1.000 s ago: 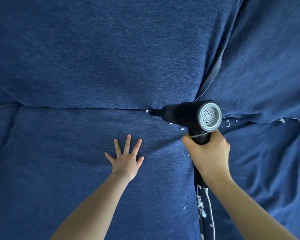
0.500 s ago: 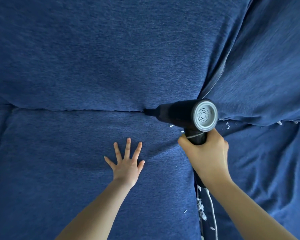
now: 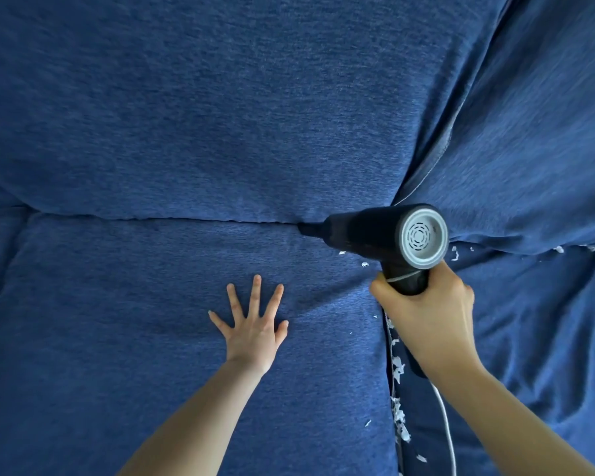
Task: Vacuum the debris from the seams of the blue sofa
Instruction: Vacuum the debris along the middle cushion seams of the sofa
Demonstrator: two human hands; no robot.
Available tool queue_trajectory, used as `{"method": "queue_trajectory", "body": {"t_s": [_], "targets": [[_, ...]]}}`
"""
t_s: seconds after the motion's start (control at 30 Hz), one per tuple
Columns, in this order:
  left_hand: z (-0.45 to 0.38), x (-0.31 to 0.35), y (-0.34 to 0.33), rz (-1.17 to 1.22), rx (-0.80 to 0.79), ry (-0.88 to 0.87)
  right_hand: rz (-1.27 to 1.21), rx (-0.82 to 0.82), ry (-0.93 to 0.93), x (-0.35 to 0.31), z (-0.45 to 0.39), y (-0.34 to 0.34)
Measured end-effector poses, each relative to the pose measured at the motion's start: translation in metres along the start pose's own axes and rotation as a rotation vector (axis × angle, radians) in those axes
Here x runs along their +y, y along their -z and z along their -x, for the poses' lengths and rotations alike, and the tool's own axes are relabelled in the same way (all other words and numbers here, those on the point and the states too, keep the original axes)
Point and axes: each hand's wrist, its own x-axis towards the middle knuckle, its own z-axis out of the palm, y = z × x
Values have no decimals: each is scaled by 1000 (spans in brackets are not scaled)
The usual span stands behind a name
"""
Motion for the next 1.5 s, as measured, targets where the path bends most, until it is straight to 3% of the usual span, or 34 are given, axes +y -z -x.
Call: {"method": "queue_trajectory", "body": {"t_s": [0.33, 0.5, 0.8, 1.27, 1.5], "targets": [[-1, 6, -7, 6, 40, 48, -59, -20, -7, 21, -11, 22], [5, 31, -16, 79, 64, 101, -117, 16, -112, 53, -16, 29], [18, 73, -28, 71, 51, 107, -132, -25, -130, 78, -6, 59], [18, 83, -28, 52, 39, 146, -149, -18, -73, 95, -30, 65], [-1, 96, -27, 9, 80, 68, -146, -47, -33, 96, -52, 47]]}}
